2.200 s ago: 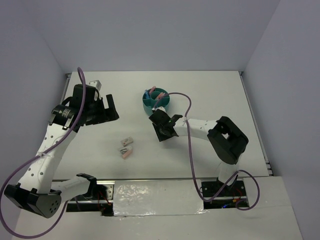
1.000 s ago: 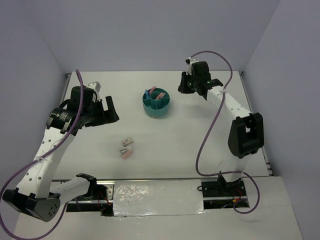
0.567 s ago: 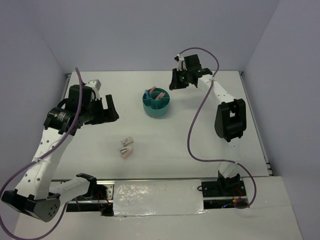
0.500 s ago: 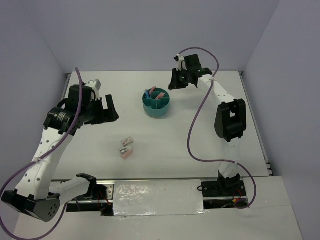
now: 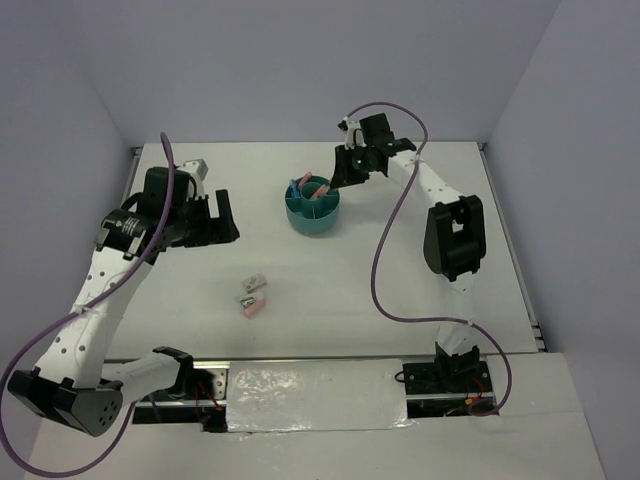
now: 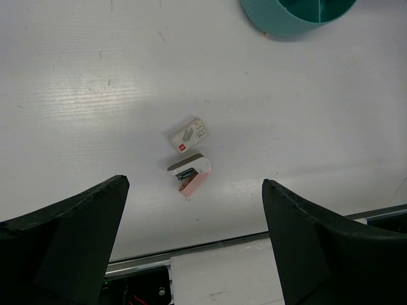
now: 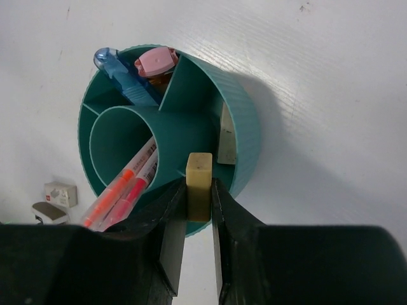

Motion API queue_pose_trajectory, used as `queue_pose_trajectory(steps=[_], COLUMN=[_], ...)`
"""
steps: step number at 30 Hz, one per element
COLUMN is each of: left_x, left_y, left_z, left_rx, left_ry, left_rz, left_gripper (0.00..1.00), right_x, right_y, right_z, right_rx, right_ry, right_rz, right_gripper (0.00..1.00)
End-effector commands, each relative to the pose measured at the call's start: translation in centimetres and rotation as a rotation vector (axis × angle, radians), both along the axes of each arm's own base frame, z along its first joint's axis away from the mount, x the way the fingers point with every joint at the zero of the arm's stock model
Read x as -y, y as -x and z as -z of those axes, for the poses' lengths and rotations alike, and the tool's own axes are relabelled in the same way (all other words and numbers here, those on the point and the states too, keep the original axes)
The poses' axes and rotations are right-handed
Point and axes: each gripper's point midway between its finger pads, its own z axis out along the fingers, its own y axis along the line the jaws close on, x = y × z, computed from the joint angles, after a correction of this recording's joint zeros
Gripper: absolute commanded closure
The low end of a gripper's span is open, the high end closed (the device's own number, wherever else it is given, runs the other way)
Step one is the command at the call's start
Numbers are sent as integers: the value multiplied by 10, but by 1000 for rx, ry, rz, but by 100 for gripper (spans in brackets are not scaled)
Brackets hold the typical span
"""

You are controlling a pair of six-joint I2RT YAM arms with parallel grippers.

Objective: Sort the stationery into containers
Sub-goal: Place the stationery in the storage box.

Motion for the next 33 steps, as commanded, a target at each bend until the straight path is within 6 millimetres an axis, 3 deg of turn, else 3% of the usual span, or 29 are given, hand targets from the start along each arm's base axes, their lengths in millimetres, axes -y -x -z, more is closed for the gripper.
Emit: queue_pose_trajectory(steps=[1,3,8,16,18,19,21,22,23,24,25,26,27,28,29,30,31,32,33], left_x=[0,0,1,1,3,4,1,-3,-6,-6,-8,-5,-1,7,9,15,17,17,22], left_y=[-12,-13,-16,-22,-22,-23,-22,-24,-19,-17,-18,-15,-13,-13,-11,-11,-11,-7,-12], left_z=[-17,-17,-17,-11,-3,5,25,38,50,57,66,74,77,81,85,89,93,103,107], left_rx=[69,68,70,62,42,20,-40,-91,-152,-186,-228,-256,-269,-277,-291,-301,-308,-332,-317], left_ry=[-6,-13,-24,-35,-38,-44,-60,-79,-90,-90,-84,-82,-78,-85,-92,-78,-65,-60,-16], left_rz=[19,25,36,43,54,63,46,-2,-22,-44,-112,-130,-145,-179,-209,-256,-282,-317,-364], left_gripper=[1,1,1,1,1,1,1,1,1,1,1,1,1,1,1,1,1,1,1], right_x=[-10,-11,-13,-6,0,9,21,32,44,53,62,75,82,92,97,106,110,110,107], right_y=[-9,-10,-13,-21,-23,-27,-29,-27,-29,-24,-14,-10,0,15,26,43,53,66,75], right_z=[-19,-19,-22,-35,-51,-72,-94,-123,-135,-146,-170,-174,-176,-198,-183,-197,-195,-170,-168], right_rx=[46,44,47,72,93,133,162,214,244,258,300,306,294,324,279,300,289,226,225], right_ry=[-21,-22,-32,-15,-32,-51,-71,-82,-56,-36,-28,5,22,15,33,27,26,39,17], right_rz=[-24,-22,-12,28,61,88,149,185,249,280,316,380,406,443,473,503,524,534,520], right_gripper=[70,68,49,47,47,47,43,40,29,24,20,1,0,0,0,0,0,0,0])
